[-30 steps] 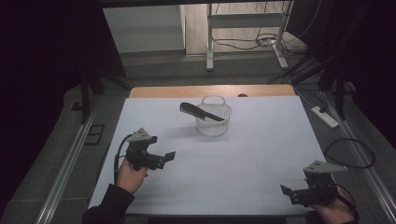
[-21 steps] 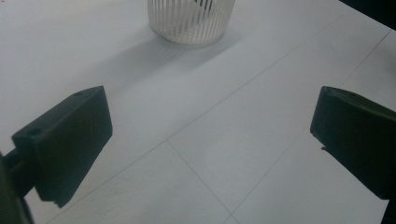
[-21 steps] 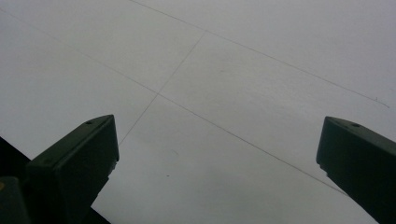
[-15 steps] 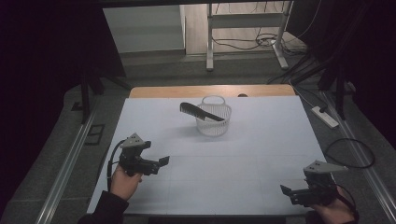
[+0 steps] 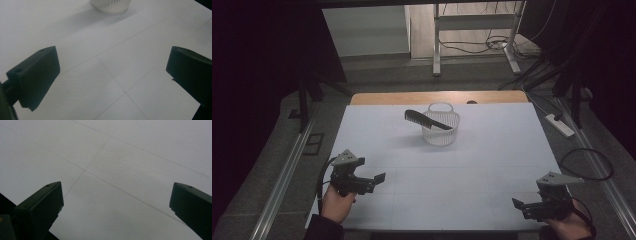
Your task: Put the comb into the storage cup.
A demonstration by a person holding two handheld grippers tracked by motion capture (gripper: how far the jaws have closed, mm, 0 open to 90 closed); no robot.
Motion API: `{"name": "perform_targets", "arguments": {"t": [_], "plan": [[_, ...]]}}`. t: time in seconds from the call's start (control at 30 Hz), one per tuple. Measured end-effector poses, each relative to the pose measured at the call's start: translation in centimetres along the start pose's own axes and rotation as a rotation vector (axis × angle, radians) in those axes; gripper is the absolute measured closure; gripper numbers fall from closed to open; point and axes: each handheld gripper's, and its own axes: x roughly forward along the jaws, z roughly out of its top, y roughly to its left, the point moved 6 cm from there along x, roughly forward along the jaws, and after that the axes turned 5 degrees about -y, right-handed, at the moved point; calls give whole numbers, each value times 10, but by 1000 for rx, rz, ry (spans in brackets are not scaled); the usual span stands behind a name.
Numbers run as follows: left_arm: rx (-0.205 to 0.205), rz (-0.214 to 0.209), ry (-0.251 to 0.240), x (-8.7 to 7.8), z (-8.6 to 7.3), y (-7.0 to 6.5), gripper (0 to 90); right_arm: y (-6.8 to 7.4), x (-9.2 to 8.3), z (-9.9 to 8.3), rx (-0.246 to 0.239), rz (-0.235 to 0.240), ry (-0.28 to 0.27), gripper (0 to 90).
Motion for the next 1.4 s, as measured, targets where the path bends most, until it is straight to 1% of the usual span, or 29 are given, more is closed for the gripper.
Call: {"name": "perform_targets", "arguments": {"t": [0.27,0.57,0.73,1.0,1.17,1.4], "plan": [[-1,27,2,-12,-8,-1,0,0,0,0,0,-1,-1,0],[-18,47,1,-24,-17,0,0,0,0,0,0,-1,0,0],[-29,50,4,-30,-22,-1,0,0,0,0,1,-1,0,0],[-30,73,10,-39,-30,-1,0,0,1,0,1,-3,1,0],[-38,89,18,-43,-34,0,0,0,0,0,1,-4,2,0],[-35,108,35,-46,-40,-2,0,-1,0,0,2,-6,2,0]]}}
